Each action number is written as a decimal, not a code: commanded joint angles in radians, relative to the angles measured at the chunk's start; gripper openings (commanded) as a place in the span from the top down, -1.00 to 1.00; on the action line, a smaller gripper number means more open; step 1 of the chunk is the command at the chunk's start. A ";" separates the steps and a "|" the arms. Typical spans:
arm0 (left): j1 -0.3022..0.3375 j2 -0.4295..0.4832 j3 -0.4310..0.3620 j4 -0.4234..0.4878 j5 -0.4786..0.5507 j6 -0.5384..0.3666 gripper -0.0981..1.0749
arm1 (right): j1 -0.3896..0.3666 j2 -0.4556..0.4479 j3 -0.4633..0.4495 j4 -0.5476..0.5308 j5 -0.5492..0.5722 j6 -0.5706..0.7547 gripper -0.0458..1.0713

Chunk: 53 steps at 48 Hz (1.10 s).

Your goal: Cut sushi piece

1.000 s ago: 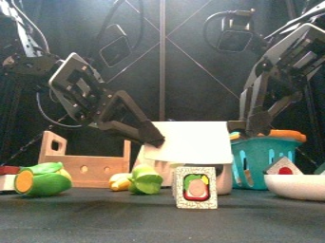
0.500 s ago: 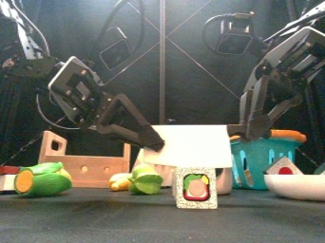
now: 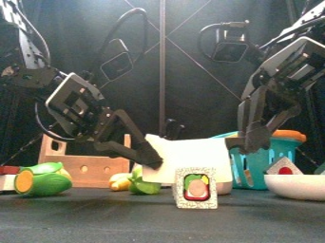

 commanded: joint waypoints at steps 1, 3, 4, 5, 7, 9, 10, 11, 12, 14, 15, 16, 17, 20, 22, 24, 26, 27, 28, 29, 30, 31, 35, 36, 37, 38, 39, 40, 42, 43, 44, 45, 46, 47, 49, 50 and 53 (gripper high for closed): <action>0.005 -0.009 -0.035 -0.002 0.005 -0.003 0.10 | -0.009 0.002 -0.037 0.002 -0.006 0.000 0.07; 0.003 -0.009 -0.038 -0.003 0.015 -0.003 0.10 | -0.008 0.009 -0.035 0.003 0.002 0.000 0.07; 0.003 -0.006 -0.038 -0.003 0.018 -0.003 0.10 | -0.008 0.012 -0.035 0.003 0.008 0.002 0.07; 0.003 -0.005 -0.040 -0.003 0.021 -0.003 0.10 | -0.008 0.017 -0.034 0.009 0.015 0.002 0.07; 0.003 -0.002 -0.041 -0.005 0.031 -0.003 0.10 | -0.006 0.025 -0.032 0.023 0.026 0.002 0.07; 0.003 0.005 -0.044 -0.008 0.037 -0.003 0.10 | -0.002 0.029 -0.029 0.038 0.035 0.000 0.07; 0.003 0.009 -0.048 -0.009 0.040 -0.003 0.10 | -0.002 0.032 -0.029 0.046 0.040 0.000 0.07; 0.003 0.014 -0.049 -0.011 0.043 -0.003 0.10 | -0.002 0.037 -0.029 0.054 0.044 0.000 0.07; 0.003 0.021 -0.051 -0.012 0.049 -0.002 0.10 | -0.002 0.038 -0.029 0.061 0.048 0.000 0.07; 0.002 0.032 -0.054 -0.012 0.060 -0.002 0.10 | -0.002 0.048 -0.029 0.074 0.051 0.000 0.07; 0.002 0.038 -0.057 -0.012 0.064 -0.002 0.10 | -0.002 0.051 -0.029 0.078 0.051 0.000 0.07; 0.002 0.043 -0.060 -0.012 0.072 -0.002 0.10 | -0.002 0.054 -0.029 0.081 0.051 0.000 0.07; 0.000 0.048 -0.063 -0.012 0.077 -0.002 0.10 | -0.002 0.060 -0.031 0.087 0.051 0.000 0.07; 0.000 0.057 -0.069 -0.012 0.097 -0.003 0.10 | 0.002 0.071 -0.037 0.092 0.051 0.000 0.07; -0.005 0.058 -0.072 -0.012 0.110 -0.003 0.10 | 0.005 0.077 -0.040 0.094 0.051 0.000 0.07; -0.008 0.060 -0.077 -0.012 0.126 -0.003 0.10 | 0.008 0.084 -0.046 0.094 0.051 0.000 0.07; -0.009 0.060 -0.078 -0.012 0.133 -0.005 0.10 | 0.011 0.087 -0.051 0.094 0.051 0.000 0.07; -0.012 0.060 -0.080 -0.012 0.138 -0.005 0.10 | 0.012 0.087 -0.051 0.094 0.051 0.000 0.07; -0.012 0.060 -0.080 -0.012 0.140 -0.005 0.10 | 0.014 0.089 -0.052 0.094 0.051 0.000 0.07; -0.014 0.060 -0.080 -0.012 0.141 -0.003 0.10 | 0.015 0.089 -0.054 0.094 0.051 0.000 0.07; -0.015 0.060 -0.080 -0.012 0.143 -0.003 0.10 | 0.015 0.089 -0.055 0.094 0.051 0.000 0.07; -0.015 0.058 -0.080 -0.012 0.144 -0.003 0.10 | 0.015 0.091 -0.057 0.094 0.051 0.000 0.07; -0.017 0.057 -0.080 -0.012 0.144 -0.005 0.10 | 0.017 0.091 -0.055 0.095 0.051 0.000 0.07; -0.017 0.057 -0.081 -0.012 0.144 -0.005 0.10 | 0.017 0.091 -0.055 0.098 0.051 0.000 0.07; -0.017 0.057 -0.080 -0.012 0.143 -0.005 0.10 | 0.018 0.091 -0.055 0.100 0.051 0.000 0.07; -0.017 0.055 -0.080 -0.012 0.143 -0.006 0.10 | 0.020 0.092 -0.055 0.103 0.051 0.000 0.07; -0.018 0.055 -0.080 -0.012 0.143 -0.006 0.10 | 0.020 0.091 -0.057 0.107 0.051 0.000 0.07; -0.021 0.055 -0.080 -0.012 0.144 -0.006 0.10 | 0.023 0.091 -0.057 0.110 0.051 0.000 0.07; -0.026 0.055 -0.080 -0.014 0.144 -0.006 0.10 | 0.028 0.091 -0.058 0.117 0.051 0.000 0.07; -0.028 0.055 -0.080 -0.014 0.144 -0.006 0.10 | 0.031 0.091 -0.058 0.118 0.051 0.000 0.07; -0.029 0.055 -0.080 -0.014 0.144 -0.006 0.10 | 0.032 0.091 -0.058 0.121 0.051 0.000 0.07; -0.031 0.055 -0.080 -0.014 0.144 -0.006 0.10 | 0.035 0.091 -0.058 0.123 0.051 0.000 0.07; -0.032 0.055 -0.080 -0.014 0.144 -0.006 0.10 | 0.037 0.091 -0.058 0.124 0.051 0.000 0.07; -0.034 0.055 -0.080 -0.015 0.144 -0.006 0.10 | 0.041 0.091 -0.058 0.126 0.051 0.000 0.07; -0.037 0.054 -0.080 -0.017 0.144 -0.006 0.10 | 0.048 0.091 -0.061 0.132 0.051 0.000 0.07; -0.040 0.052 -0.080 -0.018 0.144 -0.006 0.10 | 0.051 0.092 -0.063 0.133 0.051 0.000 0.07; -0.049 0.051 -0.081 -0.026 0.144 -0.008 0.10 | 0.058 0.091 -0.064 0.141 0.052 0.000 0.07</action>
